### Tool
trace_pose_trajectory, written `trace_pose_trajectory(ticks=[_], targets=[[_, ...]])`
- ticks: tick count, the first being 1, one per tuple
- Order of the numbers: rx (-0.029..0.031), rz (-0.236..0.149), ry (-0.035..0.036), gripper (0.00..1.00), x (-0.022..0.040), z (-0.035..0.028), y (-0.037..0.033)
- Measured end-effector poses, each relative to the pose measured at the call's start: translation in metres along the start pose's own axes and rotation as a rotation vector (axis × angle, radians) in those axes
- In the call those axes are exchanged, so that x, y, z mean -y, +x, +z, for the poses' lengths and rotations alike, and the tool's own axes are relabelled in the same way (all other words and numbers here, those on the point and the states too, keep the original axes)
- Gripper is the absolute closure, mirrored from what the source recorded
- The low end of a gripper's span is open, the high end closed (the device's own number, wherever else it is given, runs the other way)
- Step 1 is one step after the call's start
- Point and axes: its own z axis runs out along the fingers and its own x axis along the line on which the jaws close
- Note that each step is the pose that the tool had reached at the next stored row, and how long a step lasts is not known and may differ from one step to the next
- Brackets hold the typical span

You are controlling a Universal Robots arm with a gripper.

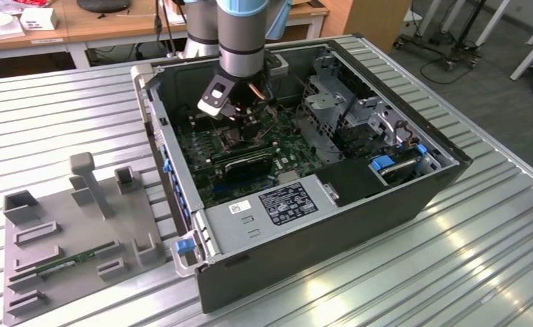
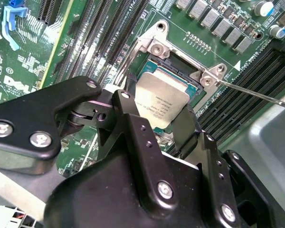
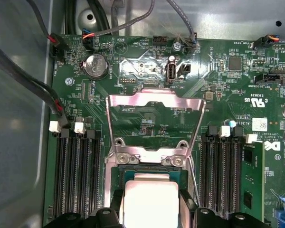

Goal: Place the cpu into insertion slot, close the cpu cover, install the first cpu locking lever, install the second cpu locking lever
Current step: 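Place the cpu into insertion slot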

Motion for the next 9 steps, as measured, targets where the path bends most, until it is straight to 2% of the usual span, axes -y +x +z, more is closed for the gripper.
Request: trace_pose_trajectory(ticks=[9], targets=[[0.0004,0.002,0.0008,0.45,0.0002,0.0023,0.0006]])
